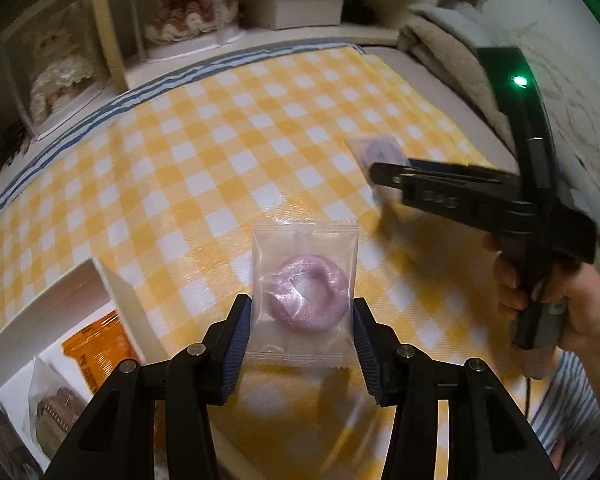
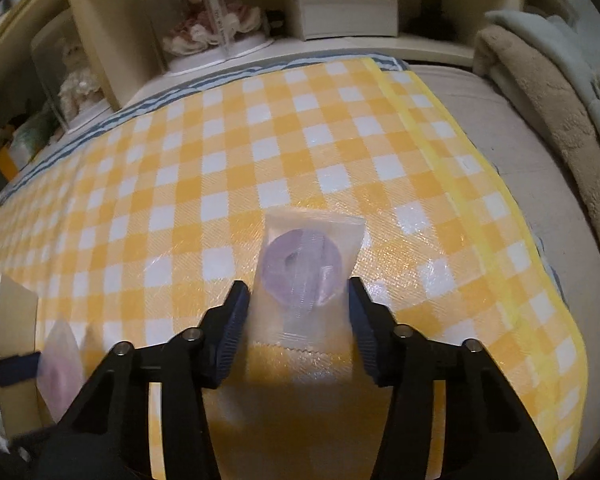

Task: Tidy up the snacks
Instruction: 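Carry both pink ring packets over the white tray and open both grippers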

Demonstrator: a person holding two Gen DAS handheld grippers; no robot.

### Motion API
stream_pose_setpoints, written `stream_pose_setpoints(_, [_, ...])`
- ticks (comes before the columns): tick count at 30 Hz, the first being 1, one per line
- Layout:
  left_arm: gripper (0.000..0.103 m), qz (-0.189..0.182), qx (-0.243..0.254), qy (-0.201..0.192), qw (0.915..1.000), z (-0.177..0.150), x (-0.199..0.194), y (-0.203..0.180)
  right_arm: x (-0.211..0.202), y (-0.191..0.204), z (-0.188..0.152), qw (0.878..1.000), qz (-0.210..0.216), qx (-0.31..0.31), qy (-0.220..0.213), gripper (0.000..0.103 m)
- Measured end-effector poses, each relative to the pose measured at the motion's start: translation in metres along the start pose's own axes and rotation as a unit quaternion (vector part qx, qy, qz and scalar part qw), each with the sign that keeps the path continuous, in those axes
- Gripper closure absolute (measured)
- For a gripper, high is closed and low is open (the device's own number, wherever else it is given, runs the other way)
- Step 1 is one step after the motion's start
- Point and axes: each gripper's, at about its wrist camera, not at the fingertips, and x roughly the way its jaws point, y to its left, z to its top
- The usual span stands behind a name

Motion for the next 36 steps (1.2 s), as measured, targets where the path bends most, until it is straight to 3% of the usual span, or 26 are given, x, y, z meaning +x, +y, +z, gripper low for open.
stream_pose_setpoints(3, [0.055, -0.001, -0.014, -0.012, 0.9998, -0.003, -0.015, 0.004, -0.01, -0.004, 0.001, 0.999, 0.035, 0.015, 0.007, 0.074])
stream_pose_setpoints(12, [0.055, 0.012, -0.041, -0.054, 0.9976, -0.02, -0.072, 0.008, -0.048, 0.012, 0.001, 0.998, 0.059, -0.003, -0.004, 0.074])
stream_pose_setpoints(22, [0.055, 0.036, -0.077, -0.098, 0.9916, -0.05, -0.162, 0.017, -0.104, 0.014, -0.001, 0.997, 0.077, -0.004, -0.027, 0.074])
stream_pose_setpoints(29, [0.055, 0.05, -0.101, -0.124, 0.9859, -0.088, -0.225, 0.016, -0.151, 0.019, -0.013, 0.993, 0.111, 0.004, -0.05, 0.074])
stream_pose_setpoints(36, [0.055, 0.055, -0.139, -0.135, 0.9794, -0.139, -0.287, 0.027, -0.192, 0.049, -0.029, 0.986, 0.155, -0.009, -0.067, 0.074])
